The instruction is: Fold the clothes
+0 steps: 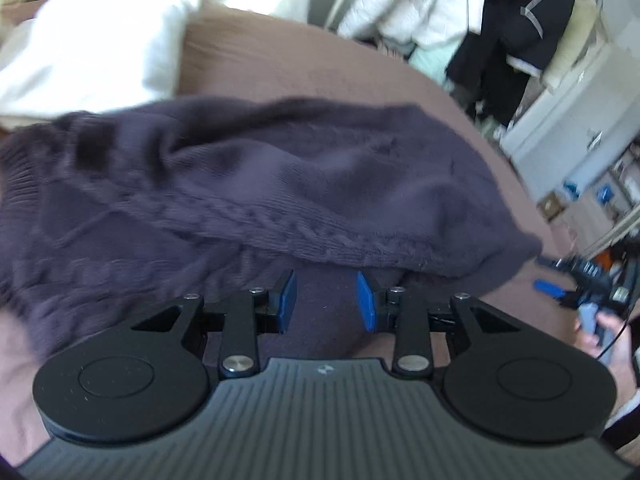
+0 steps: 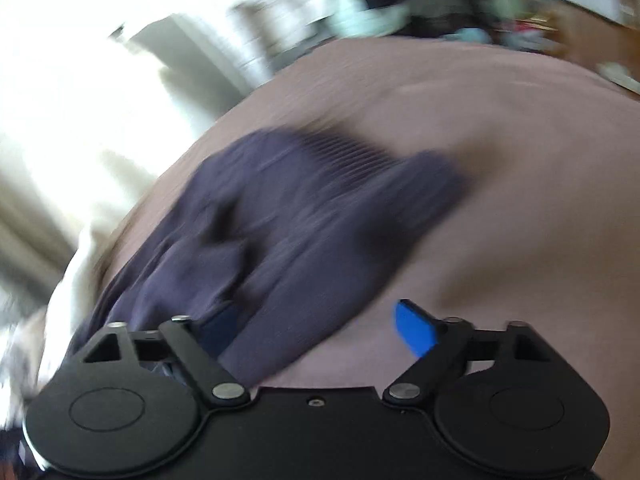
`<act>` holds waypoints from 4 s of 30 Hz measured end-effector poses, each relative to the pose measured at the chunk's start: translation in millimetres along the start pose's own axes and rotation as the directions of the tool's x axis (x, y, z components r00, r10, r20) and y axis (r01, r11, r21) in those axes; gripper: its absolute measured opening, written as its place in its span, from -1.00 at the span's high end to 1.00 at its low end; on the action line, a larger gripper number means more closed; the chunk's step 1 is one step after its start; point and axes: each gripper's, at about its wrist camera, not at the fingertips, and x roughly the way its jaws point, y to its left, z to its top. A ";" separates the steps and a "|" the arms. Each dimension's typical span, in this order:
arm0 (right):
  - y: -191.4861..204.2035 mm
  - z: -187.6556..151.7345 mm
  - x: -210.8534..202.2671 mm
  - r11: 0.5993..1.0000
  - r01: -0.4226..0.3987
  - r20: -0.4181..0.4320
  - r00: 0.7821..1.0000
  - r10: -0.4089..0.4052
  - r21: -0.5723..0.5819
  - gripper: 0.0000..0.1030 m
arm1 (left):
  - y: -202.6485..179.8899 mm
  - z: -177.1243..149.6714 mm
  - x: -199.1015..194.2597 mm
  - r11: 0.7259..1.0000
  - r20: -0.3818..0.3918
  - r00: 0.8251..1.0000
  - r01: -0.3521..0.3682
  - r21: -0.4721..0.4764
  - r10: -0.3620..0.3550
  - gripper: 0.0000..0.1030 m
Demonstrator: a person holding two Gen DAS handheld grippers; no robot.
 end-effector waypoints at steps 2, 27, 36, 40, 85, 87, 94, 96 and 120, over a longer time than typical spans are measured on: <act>-9.9 6.5 12.0 0.996 0.032 -0.014 0.999 -0.031 0.084 -0.74 | -4.4 2.4 13.4 0.999 -0.030 0.999 -0.040 -0.009 0.039 0.13; 63.9 -4.9 -8.2 0.853 0.411 0.355 0.888 -0.293 -0.323 0.75 | 31.4 -22.7 5.3 0.980 -0.096 0.980 -0.184 -0.081 0.176 0.11; 62.6 6.3 25.7 0.720 0.569 0.241 0.822 -0.517 -0.397 0.54 | 41.1 -34.9 2.6 0.980 -0.123 0.984 -0.148 -0.131 0.132 0.11; 71.4 4.5 4.8 0.681 0.634 0.299 0.774 -0.559 -0.366 0.08 | 44.7 -36.2 -10.0 0.984 -0.086 0.991 -0.110 -0.139 0.099 0.06; 191.9 160.3 239.8 0.824 0.196 -0.201 0.916 -0.348 -0.532 -0.32 | 44.5 184.5 170.0 0.987 -0.156 0.988 0.008 0.161 0.017 -0.18; 186.7 150.6 243.2 0.875 0.103 -0.274 0.926 -0.258 -0.473 -0.31 | 45.8 181.0 188.1 0.983 -0.181 0.983 -0.009 0.183 0.043 -0.18; 227.2 57.2 178.0 0.730 0.072 -0.051 0.988 -0.145 -0.680 0.74 | 39.7 172.3 179.9 0.975 -0.136 0.990 -0.008 0.224 0.040 -0.38; 235.4 17.5 144.9 0.698 0.039 -0.036 0.995 -0.092 -0.715 0.74 | 42.1 167.9 175.2 0.977 -0.129 0.991 -0.007 0.213 0.036 -0.38; 162.1 45.6 102.1 0.863 0.217 0.062 0.975 -0.212 -0.456 -0.85 | 62.3 128.3 144.7 0.984 -0.082 0.996 -0.018 0.178 0.033 -0.38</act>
